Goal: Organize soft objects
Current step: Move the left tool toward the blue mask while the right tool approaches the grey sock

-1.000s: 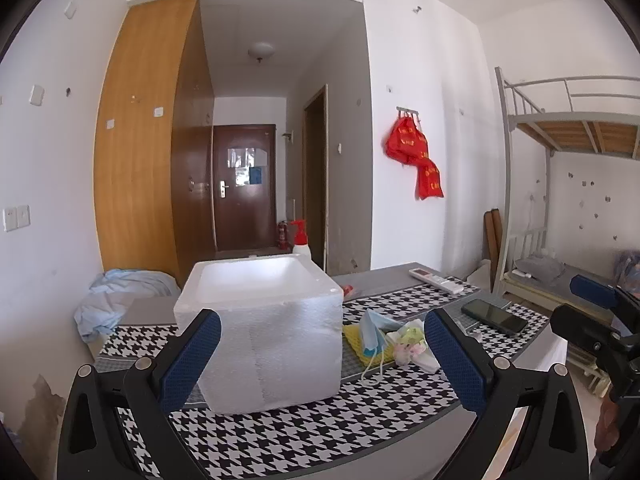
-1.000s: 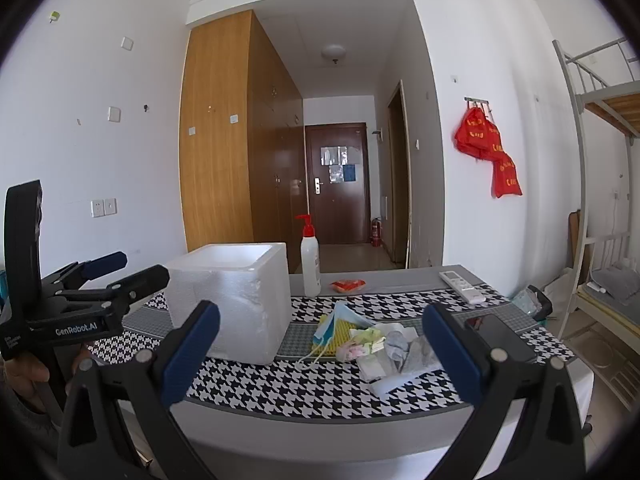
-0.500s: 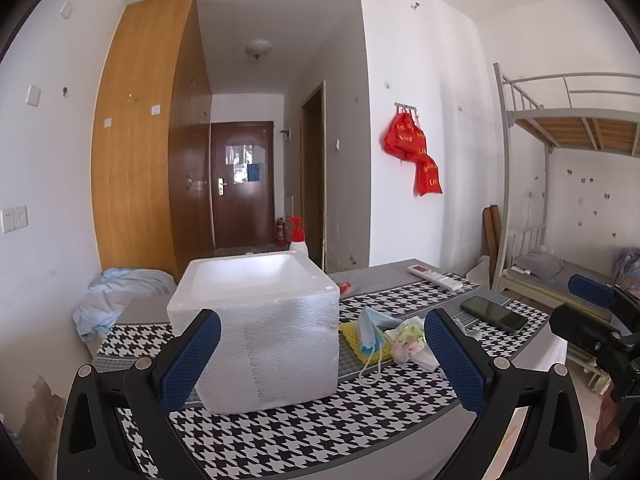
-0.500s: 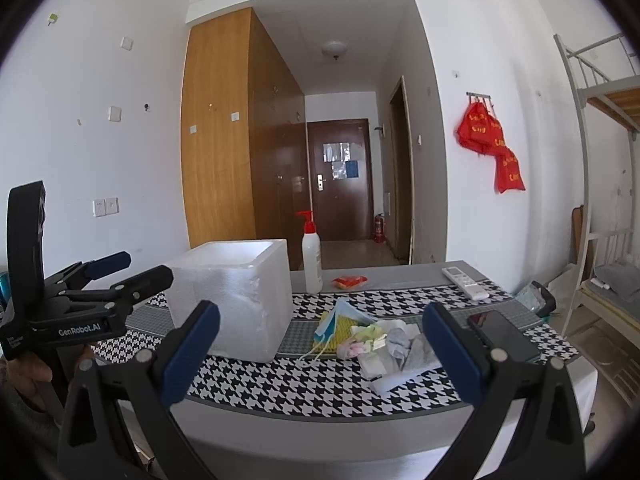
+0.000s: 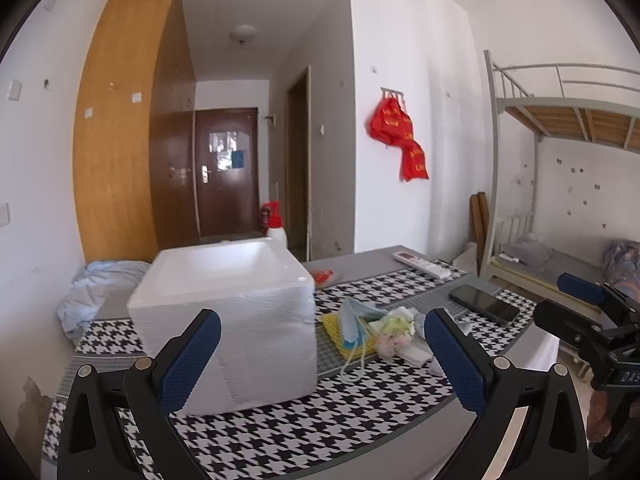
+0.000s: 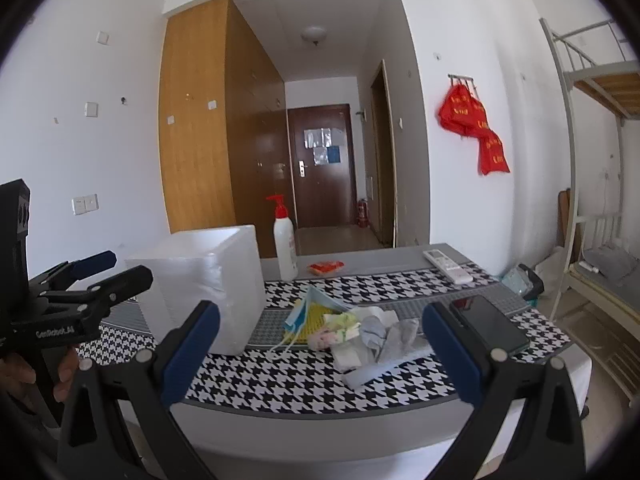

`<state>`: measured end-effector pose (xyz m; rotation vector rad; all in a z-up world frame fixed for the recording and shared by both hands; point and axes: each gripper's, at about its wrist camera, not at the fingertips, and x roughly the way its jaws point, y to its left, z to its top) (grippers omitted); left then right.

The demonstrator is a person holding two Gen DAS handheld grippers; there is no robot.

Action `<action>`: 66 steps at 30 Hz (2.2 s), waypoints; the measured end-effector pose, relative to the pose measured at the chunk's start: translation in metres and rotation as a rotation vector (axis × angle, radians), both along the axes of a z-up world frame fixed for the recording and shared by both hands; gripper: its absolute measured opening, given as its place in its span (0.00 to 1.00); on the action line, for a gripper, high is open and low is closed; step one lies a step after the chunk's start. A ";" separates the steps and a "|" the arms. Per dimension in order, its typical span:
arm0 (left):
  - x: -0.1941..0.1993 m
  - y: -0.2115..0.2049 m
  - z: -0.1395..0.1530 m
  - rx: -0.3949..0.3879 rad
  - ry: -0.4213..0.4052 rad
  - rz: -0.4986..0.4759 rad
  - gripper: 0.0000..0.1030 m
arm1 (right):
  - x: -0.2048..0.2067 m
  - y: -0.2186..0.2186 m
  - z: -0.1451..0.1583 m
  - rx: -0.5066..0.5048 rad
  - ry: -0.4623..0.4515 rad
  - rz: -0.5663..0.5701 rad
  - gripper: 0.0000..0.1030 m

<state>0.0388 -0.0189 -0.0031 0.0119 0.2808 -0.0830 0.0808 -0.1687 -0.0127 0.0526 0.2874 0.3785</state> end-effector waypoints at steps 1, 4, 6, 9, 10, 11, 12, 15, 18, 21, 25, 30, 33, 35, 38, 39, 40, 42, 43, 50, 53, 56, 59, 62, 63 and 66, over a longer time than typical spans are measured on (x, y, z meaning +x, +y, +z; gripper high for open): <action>0.003 -0.002 -0.002 0.001 0.007 -0.009 0.99 | 0.003 -0.002 -0.002 0.002 0.008 -0.004 0.99; 0.008 -0.007 -0.005 0.004 0.011 -0.022 0.99 | 0.007 -0.005 -0.007 0.000 0.022 -0.015 0.99; 0.012 -0.010 -0.007 0.005 0.019 -0.033 0.99 | 0.009 -0.006 -0.009 -0.007 0.028 -0.021 0.99; 0.020 -0.014 -0.011 0.011 0.032 -0.040 0.99 | 0.013 -0.008 -0.012 -0.018 0.039 -0.024 0.99; 0.021 -0.015 -0.012 0.012 0.033 -0.040 0.99 | 0.014 -0.009 -0.013 -0.021 0.042 -0.025 0.99; 0.023 -0.016 -0.012 0.012 0.037 -0.042 0.99 | 0.016 -0.010 -0.015 -0.022 0.044 -0.026 0.99; 0.025 -0.017 -0.012 0.010 0.040 -0.044 0.99 | 0.017 -0.011 -0.016 -0.022 0.048 -0.026 0.99; 0.031 -0.023 -0.013 0.019 0.046 -0.051 0.99 | 0.022 -0.014 -0.019 -0.022 0.059 -0.029 0.99; 0.038 -0.030 -0.015 0.028 0.058 -0.066 0.99 | 0.029 -0.018 -0.022 -0.019 0.074 -0.033 0.99; 0.045 -0.035 -0.017 0.028 0.070 -0.079 0.99 | 0.034 -0.022 -0.026 -0.015 0.087 -0.035 0.99; 0.055 -0.045 -0.022 0.031 0.094 -0.102 0.99 | 0.040 -0.028 -0.032 -0.014 0.109 -0.042 0.99; 0.071 -0.057 -0.029 0.034 0.136 -0.124 0.99 | 0.047 -0.036 -0.038 -0.013 0.128 -0.050 0.99; 0.080 -0.065 -0.033 0.037 0.155 -0.136 0.99 | 0.052 -0.041 -0.044 -0.005 0.140 -0.054 0.99; 0.087 -0.070 -0.036 0.045 0.160 -0.141 0.99 | 0.055 -0.044 -0.047 -0.001 0.149 -0.058 0.99; 0.099 -0.075 -0.037 0.052 0.175 -0.137 0.99 | 0.061 -0.049 -0.051 0.004 0.161 -0.063 0.99; 0.102 -0.075 -0.038 0.053 0.181 -0.133 0.99 | 0.063 -0.051 -0.052 0.007 0.164 -0.063 0.99; 0.107 -0.076 -0.038 0.054 0.187 -0.124 0.99 | 0.064 -0.052 -0.053 0.010 0.168 -0.062 0.99; 0.113 -0.075 -0.038 0.052 0.193 -0.114 0.99 | 0.068 -0.054 -0.056 0.012 0.177 -0.057 0.99; 0.117 -0.076 -0.038 0.052 0.198 -0.111 0.99 | 0.070 -0.054 -0.057 0.011 0.180 -0.055 0.99; 0.142 -0.087 -0.040 0.063 0.233 -0.097 0.98 | 0.081 -0.057 -0.063 0.022 0.200 -0.039 0.99; 0.151 -0.087 -0.041 0.048 0.252 -0.087 0.98 | 0.084 -0.058 -0.064 0.022 0.207 -0.030 0.99; 0.160 -0.091 -0.045 0.061 0.267 -0.082 0.96 | 0.089 -0.060 -0.064 0.019 0.213 -0.024 0.99; 0.168 -0.092 -0.049 0.064 0.283 -0.071 0.93 | 0.095 -0.060 -0.066 0.009 0.225 -0.022 0.99; 0.176 -0.094 -0.053 0.068 0.302 -0.060 0.89 | 0.102 -0.060 -0.069 0.003 0.239 -0.012 0.99; 0.178 -0.093 -0.054 0.070 0.305 -0.054 0.89 | 0.105 -0.059 -0.070 0.002 0.240 -0.007 0.99; 0.185 -0.092 -0.058 0.068 0.324 -0.035 0.88 | 0.113 -0.055 -0.071 -0.010 0.247 0.006 0.99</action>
